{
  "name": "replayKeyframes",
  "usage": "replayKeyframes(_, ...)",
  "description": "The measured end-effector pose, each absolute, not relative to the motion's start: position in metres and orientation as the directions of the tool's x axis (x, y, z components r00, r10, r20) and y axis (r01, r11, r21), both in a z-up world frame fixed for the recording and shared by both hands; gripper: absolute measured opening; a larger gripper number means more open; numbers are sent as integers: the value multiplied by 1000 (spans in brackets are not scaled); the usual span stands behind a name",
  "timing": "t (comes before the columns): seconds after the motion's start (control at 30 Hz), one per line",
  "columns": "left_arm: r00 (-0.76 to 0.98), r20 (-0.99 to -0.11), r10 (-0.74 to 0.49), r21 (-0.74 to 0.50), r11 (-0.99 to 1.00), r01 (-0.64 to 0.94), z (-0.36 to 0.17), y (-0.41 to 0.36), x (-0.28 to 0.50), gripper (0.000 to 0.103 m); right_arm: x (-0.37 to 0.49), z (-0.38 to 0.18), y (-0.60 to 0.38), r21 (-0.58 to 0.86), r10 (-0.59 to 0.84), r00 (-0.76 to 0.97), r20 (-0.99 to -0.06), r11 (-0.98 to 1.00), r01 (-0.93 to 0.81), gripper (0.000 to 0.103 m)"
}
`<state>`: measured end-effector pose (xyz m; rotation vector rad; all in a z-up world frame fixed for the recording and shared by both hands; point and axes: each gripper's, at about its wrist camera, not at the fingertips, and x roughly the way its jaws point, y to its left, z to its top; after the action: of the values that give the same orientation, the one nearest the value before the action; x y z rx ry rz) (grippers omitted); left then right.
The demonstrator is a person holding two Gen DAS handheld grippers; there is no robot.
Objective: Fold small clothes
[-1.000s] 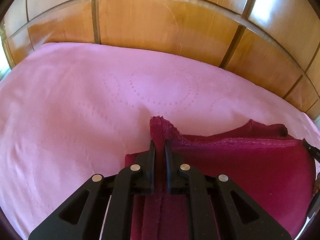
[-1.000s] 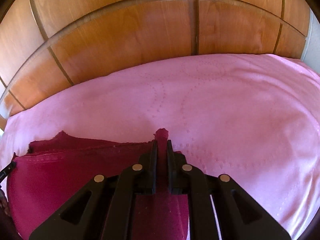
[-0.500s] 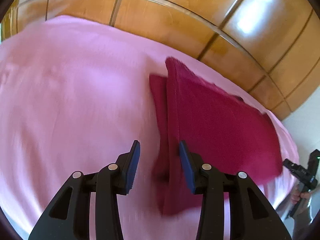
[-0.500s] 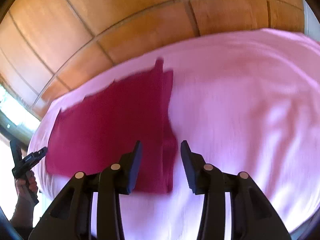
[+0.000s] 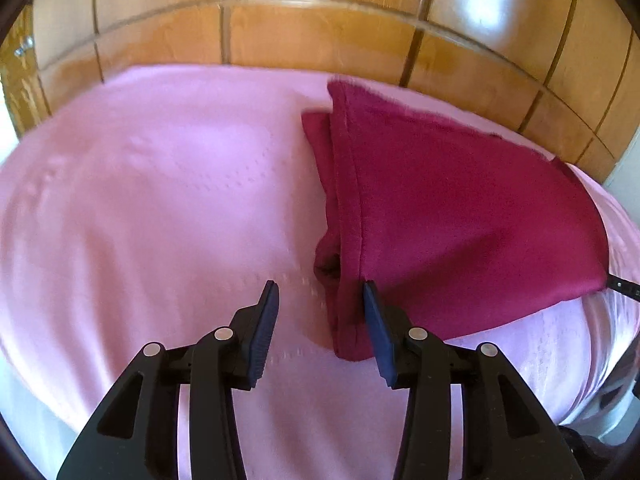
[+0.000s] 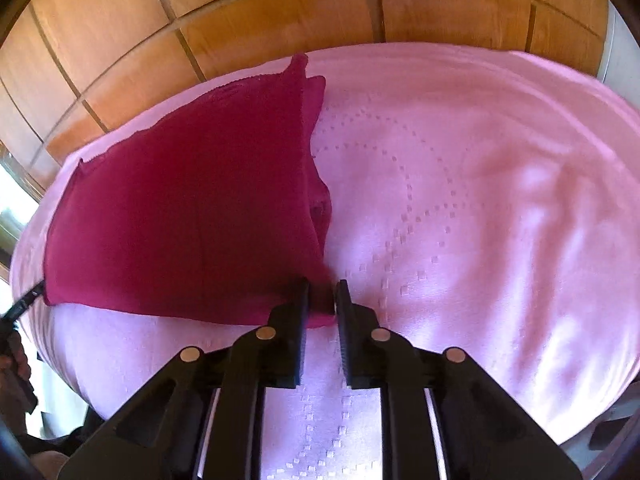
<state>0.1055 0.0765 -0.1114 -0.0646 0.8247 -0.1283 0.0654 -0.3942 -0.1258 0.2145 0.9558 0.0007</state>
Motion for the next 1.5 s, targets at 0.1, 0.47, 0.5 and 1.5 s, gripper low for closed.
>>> replayKeyframes(0.1, 722, -667, -185, -121, 983, 140, -92, 70, 94, 43, 57, -107, -380, 134, 59, 616, -785, 988, 76, 29)
replayKeyframes(0.47, 654, -703, -281, -96, 948, 304, -118, -34, 99, 43, 70, -103, -244, 155, 247, 645, -723, 968, -197, 55)
replayKeyframes(0.5, 652, -713, -258, -65, 950, 305, -124, -38, 98, 43, 69, -110, -239, 144, 240, 634, -735, 969, -200, 55)
replayKeyframes(1.5, 762, -648, -16, 44, 997, 58, -81, 29, 132, 54, 153, -94, -331, 130, 28, 696, -717, 987, 94, 77)
